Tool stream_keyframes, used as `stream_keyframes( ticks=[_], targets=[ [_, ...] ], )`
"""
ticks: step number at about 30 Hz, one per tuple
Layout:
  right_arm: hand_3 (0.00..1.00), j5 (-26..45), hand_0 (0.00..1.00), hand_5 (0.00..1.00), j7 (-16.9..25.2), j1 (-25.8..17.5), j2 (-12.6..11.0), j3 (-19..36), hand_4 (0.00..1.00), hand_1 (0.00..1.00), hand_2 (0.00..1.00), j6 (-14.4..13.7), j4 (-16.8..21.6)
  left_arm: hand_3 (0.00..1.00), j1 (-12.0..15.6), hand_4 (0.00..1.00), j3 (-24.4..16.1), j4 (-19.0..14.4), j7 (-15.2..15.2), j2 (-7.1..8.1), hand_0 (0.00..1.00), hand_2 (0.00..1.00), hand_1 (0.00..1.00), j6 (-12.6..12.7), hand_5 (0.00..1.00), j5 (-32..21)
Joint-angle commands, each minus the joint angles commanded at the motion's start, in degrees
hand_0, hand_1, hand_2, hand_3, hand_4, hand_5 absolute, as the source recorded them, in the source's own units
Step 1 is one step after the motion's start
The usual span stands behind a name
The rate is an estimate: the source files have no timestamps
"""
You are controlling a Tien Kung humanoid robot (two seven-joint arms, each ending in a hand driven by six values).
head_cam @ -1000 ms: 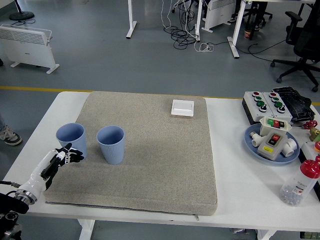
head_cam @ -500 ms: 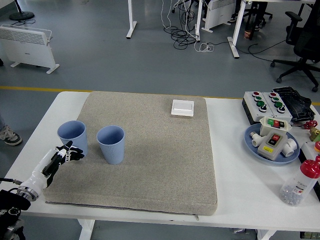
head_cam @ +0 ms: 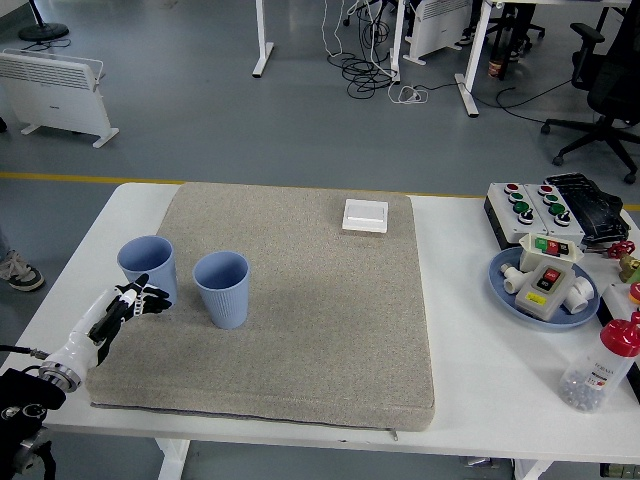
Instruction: Push cup pick cup insert cup
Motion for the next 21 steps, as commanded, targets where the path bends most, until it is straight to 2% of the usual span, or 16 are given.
stream_keyframes(
  ticks=[7, 8, 15, 21],
  targets=[
    [0.612, -0.1, 0.77, 0.559, 0.0, -0.1, 0.0, 0.0, 0.267, 0.709, 0.709, 0.0, 0.0, 0.506, -2.1, 0.594, 1.9, 2.2, -0.1, -0.42, 0.681, 0.53, 0.607, -0.6, 0.998, -1.4],
    [0.612, -0.1, 0.77, 0.559, 0.0, 0.0, 0.0, 0.0, 0.267, 0.709, 0.709, 0.0, 0.0, 0.505, -2.4, 0.557, 2.1, 2.5, -0.1, -0.45, 0.689, 0.534, 0.611, -0.7, 0.998, -1.5],
    [0.611, 0.4, 0.77, 0.558, 0.0, 0.3, -0.1, -0.4, 0.267, 0.709, 0.709, 0.0, 0.0, 0.505, -5.1, 0.57, 3.9, 5.5, -0.5, -0.82, 0.69, 0.534, 0.612, -0.4, 0.998, -1.8],
    [0.611, 0.5, 0.771, 0.557, 0.0, 0.4, -0.1, -0.5, 0.267, 0.709, 0.71, 0.0, 0.0, 0.505, -6.4, 0.585, 4.3, 7.8, -0.8, -1.29, 0.691, 0.535, 0.614, -0.2, 0.998, -1.6]
  ],
)
